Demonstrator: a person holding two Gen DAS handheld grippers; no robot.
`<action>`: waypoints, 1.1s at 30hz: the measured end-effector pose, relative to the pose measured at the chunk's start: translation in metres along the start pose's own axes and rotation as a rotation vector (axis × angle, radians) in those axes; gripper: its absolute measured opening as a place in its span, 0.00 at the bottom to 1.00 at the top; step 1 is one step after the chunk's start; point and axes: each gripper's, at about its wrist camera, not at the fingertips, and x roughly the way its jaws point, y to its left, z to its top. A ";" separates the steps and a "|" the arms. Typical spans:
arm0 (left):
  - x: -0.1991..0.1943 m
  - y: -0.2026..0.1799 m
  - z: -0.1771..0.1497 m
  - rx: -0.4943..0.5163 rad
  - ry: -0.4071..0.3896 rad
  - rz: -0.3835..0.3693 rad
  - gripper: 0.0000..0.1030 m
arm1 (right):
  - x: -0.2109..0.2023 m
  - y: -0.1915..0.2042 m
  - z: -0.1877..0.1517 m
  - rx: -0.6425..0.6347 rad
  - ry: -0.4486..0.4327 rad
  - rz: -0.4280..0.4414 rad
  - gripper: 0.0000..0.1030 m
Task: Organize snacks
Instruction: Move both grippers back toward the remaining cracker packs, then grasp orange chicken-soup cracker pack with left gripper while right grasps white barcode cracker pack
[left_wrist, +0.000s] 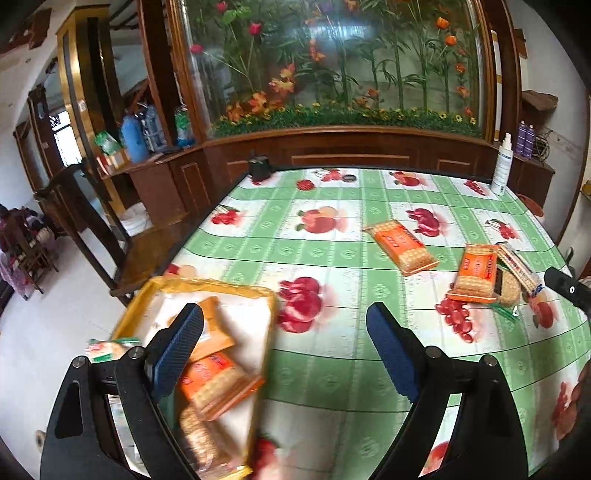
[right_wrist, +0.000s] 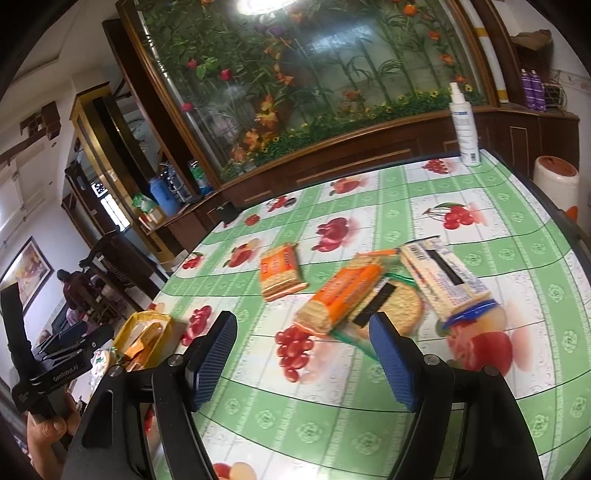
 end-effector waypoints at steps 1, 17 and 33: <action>0.003 -0.004 0.001 -0.002 0.007 -0.013 0.88 | 0.000 -0.002 -0.001 0.002 0.000 -0.004 0.74; 0.052 -0.045 0.022 -0.036 0.081 -0.137 0.88 | 0.013 -0.040 0.009 0.049 0.028 -0.144 0.77; 0.164 -0.115 0.065 -0.093 0.248 -0.137 0.88 | 0.074 -0.096 0.037 0.003 0.129 -0.217 0.81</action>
